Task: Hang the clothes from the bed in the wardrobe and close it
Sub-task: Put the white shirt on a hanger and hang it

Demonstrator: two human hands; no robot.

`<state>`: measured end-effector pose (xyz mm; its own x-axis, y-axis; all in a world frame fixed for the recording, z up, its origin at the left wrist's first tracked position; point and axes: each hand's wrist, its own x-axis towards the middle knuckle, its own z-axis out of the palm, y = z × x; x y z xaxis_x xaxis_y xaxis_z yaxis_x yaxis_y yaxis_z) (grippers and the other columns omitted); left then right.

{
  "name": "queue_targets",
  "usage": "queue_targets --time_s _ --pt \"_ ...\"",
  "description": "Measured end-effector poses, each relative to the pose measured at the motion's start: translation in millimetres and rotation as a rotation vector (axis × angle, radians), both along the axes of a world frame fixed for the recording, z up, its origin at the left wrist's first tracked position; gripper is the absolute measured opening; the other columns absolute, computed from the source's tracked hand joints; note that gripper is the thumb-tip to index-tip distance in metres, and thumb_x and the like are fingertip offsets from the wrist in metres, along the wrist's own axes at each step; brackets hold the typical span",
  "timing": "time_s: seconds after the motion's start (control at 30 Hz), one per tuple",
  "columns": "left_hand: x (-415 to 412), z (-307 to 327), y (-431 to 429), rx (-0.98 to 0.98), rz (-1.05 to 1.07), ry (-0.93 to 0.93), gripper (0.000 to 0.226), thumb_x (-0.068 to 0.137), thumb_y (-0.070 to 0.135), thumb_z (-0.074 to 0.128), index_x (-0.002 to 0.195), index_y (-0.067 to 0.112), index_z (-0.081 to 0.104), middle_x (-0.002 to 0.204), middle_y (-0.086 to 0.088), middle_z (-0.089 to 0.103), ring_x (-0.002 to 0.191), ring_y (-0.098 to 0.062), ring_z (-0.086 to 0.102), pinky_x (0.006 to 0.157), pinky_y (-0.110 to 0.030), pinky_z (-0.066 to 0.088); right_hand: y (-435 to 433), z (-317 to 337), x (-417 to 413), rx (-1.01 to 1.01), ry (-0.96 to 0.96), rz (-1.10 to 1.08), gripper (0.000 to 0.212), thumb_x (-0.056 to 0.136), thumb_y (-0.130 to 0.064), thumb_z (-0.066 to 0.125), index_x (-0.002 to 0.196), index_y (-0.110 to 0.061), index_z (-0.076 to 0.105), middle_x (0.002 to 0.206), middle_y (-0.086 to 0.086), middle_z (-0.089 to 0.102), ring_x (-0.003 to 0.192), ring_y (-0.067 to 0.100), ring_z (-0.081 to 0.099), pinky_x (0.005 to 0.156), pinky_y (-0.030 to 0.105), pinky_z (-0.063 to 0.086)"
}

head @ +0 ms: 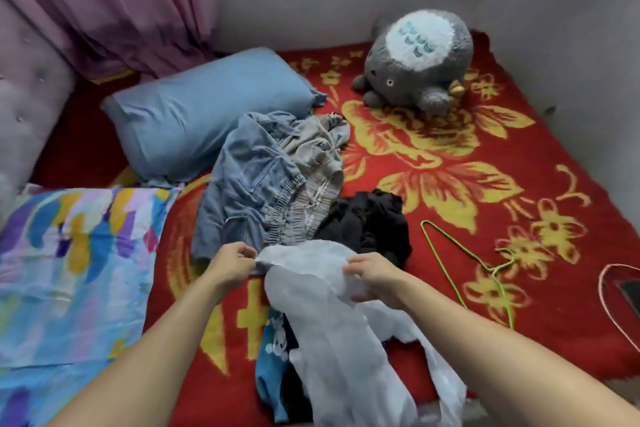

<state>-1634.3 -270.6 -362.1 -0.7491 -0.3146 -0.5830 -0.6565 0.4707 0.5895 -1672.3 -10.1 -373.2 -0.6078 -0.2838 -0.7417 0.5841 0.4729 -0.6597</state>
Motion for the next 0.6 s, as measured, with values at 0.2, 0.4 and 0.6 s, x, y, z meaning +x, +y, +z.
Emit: queue_targets --time_s 0.2,0.4,0.6 --pt "50.0 -81.2 -17.4 -0.006 0.144 -0.158 0.013 0.085 -0.002 0.053 0.09 0.004 0.064 0.061 -0.007 0.053 0.05 -0.018 0.041 0.042 -0.02 0.032 -18.9 -90.6 24.8 0.394 0.192 0.673 0.041 0.091 -0.02 0.056 0.132 -0.017 0.059 0.139 0.002 0.055 0.128 0.019 0.049 0.105 0.028 0.038" --pt "68.4 -132.3 21.0 -0.065 0.198 -0.137 0.014 0.084 0.025 0.059 0.074 0.016 0.062 0.068 -0.002 0.062 0.066 -0.025 0.058 0.06 -0.033 0.046 0.3 -111.7 -46.0 0.666 0.438 0.717 0.037 0.089 -0.019 0.046 0.12 -0.026 0.065 0.126 0.004 0.064 0.117 0.027 0.057 0.094 0.034 0.047" --pt "75.0 -201.3 97.7 0.086 0.295 -0.165 0.033 0.073 0.054 0.067 0.086 0.024 0.058 0.086 0.004 0.063 0.084 -0.022 0.059 0.067 -0.033 0.045 -49.3 -148.5 -95.3 0.65 0.784 0.826 0.035 0.09 -0.016 0.046 0.118 -0.028 0.063 0.123 0.003 0.064 0.112 0.029 0.057 0.083 0.035 0.045"
